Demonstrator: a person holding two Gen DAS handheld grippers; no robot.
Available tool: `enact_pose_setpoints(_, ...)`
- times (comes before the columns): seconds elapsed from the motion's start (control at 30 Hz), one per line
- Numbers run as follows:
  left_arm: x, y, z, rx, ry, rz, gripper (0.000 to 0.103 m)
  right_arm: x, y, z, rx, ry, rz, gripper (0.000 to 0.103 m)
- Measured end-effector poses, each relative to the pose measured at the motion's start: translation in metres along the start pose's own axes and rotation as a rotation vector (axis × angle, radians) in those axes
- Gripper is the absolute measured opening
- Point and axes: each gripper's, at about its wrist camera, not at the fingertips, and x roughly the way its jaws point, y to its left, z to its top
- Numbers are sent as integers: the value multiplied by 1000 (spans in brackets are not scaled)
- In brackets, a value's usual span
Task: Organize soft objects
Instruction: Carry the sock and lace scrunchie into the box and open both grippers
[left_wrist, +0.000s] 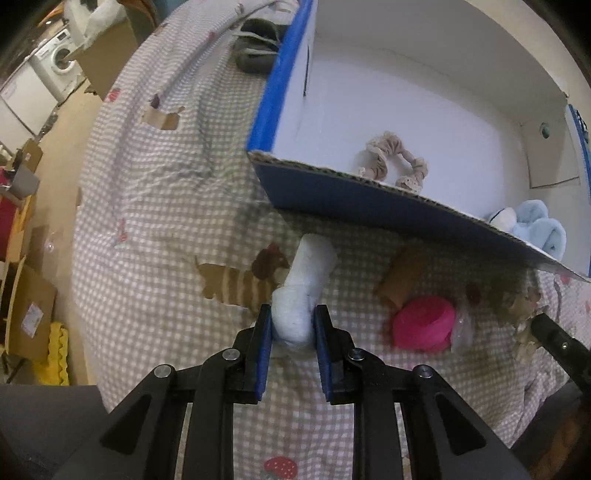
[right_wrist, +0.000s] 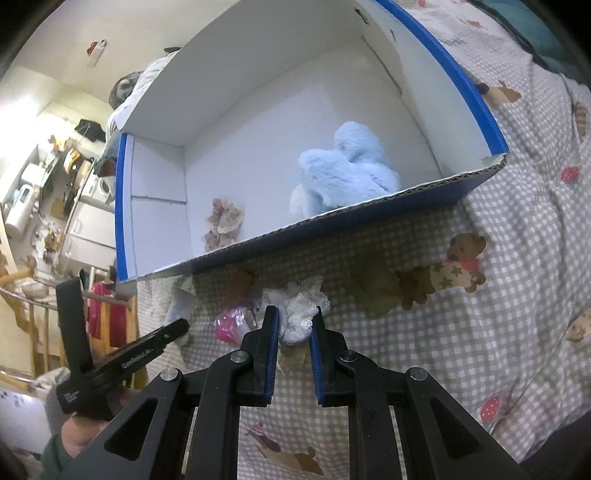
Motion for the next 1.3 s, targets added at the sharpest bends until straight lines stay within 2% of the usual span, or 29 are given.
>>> enact_pose_setpoints(0.23,-23,18,-23,-13,-25,-2,20,5,6,-1,-24,-7,-49,17)
enact_pose_setpoints(0.67,-38,14,-42,-33,-67,33,20,7,17,-10,-57,-13,-60,17)
enact_pose_setpoints(0.8,-50,15,-46,-56,-97,30,20,3,19,-13,-59,-21,-44,17)
enact_pose_setpoints(0.97,-84,15,-50,-80,-174,1,20,-17,26,-18,-81,-44,6,17)
enact_pose_setpoints(1.07,-104,12,-51,-76,-215,11,20,-31,34,-16,-112,-66,26,18)
enact_pose_setpoints(1.3,-133,8,-28,-76,-256,-12,20,-59,46,6,-142,-135,93,18)
